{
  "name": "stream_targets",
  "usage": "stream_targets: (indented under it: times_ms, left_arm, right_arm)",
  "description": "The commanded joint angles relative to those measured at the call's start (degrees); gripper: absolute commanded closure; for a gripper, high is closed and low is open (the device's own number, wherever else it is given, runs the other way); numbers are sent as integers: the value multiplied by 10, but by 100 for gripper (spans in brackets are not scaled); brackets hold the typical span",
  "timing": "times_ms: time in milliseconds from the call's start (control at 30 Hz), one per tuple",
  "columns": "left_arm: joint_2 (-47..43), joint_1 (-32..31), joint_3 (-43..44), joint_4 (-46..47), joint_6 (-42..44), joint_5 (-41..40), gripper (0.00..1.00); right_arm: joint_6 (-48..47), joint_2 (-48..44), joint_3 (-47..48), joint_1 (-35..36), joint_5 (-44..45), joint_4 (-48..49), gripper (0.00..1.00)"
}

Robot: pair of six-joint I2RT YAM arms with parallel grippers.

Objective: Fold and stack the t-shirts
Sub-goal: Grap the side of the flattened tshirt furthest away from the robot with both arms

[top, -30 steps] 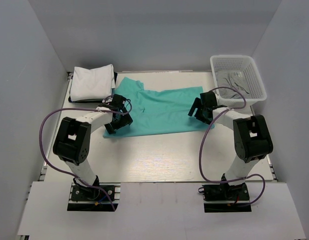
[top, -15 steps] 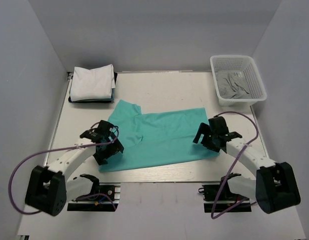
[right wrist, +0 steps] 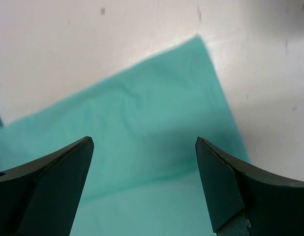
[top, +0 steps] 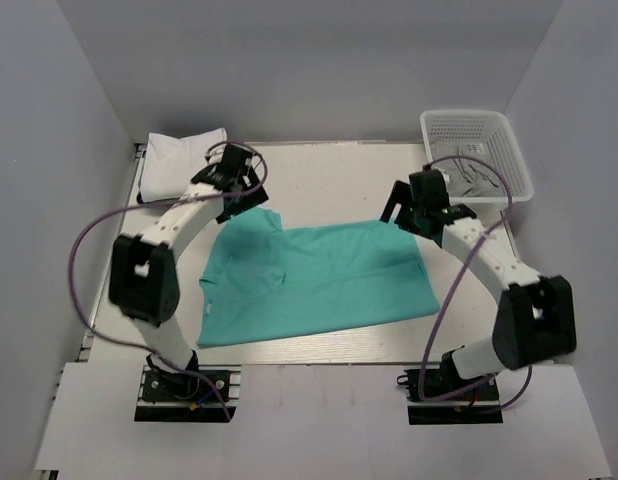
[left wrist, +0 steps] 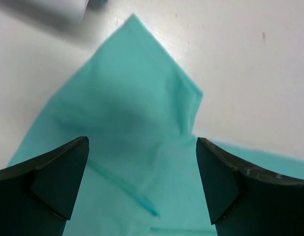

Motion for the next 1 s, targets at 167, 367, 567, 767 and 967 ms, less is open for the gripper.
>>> stream_targets:
  times_ms: [167,367,567,767,967]
  left_arm:
    - [266,19,268,-84,54,-96,0]
    - [297,46,268,-43,47,-96,0]
    - [309,57,257,-6,58,-53,0]
    - [328,57,250,4,74,-30,6]
    - [328,57,219,33,91,-11,38]
  right_arm:
    - [-20,187,218,-24,103,-40,10]
    - [-34,283,291,-30,71,-56,10]
    - [-39,301,293,-35,65,-49,10]
    - [-39,308,290,-41,72,-50,10]
    - [-22,326,293,-51,76,-54,10]
